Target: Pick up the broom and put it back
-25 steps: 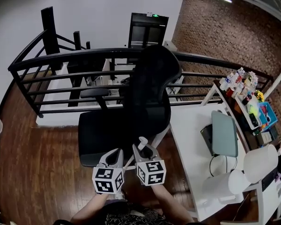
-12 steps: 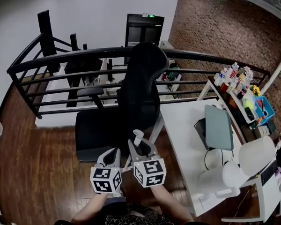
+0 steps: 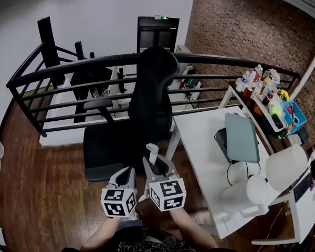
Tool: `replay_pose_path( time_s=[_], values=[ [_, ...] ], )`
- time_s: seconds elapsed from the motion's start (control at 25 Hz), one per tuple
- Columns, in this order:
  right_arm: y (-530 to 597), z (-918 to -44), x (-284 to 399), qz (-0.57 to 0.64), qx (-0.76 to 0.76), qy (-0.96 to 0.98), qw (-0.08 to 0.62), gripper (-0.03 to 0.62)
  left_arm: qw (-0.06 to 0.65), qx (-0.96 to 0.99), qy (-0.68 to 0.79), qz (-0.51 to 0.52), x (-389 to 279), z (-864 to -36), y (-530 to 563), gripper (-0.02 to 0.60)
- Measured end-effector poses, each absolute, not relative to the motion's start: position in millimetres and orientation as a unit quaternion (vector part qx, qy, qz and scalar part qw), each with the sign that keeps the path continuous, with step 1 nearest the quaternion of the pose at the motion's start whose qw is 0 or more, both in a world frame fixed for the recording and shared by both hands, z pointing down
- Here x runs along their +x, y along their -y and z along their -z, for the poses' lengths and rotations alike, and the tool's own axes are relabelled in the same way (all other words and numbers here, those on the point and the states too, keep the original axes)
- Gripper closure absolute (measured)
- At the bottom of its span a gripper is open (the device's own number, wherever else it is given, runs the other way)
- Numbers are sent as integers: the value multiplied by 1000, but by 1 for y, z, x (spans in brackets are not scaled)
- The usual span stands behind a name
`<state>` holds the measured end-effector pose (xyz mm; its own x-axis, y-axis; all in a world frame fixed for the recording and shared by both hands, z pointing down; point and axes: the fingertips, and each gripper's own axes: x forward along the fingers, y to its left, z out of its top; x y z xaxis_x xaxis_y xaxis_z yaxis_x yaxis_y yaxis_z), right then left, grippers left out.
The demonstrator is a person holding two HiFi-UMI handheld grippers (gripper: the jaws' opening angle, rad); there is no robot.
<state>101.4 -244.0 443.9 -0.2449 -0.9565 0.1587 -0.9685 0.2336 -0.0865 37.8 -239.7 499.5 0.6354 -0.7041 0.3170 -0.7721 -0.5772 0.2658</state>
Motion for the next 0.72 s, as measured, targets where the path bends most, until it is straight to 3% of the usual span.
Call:
replay_pose_path(
  time_s=[0.72],
  values=[
    [264,-490,89,-112,621,773,61,507,193,887,408,-97,22,-506,264,578]
  ],
)
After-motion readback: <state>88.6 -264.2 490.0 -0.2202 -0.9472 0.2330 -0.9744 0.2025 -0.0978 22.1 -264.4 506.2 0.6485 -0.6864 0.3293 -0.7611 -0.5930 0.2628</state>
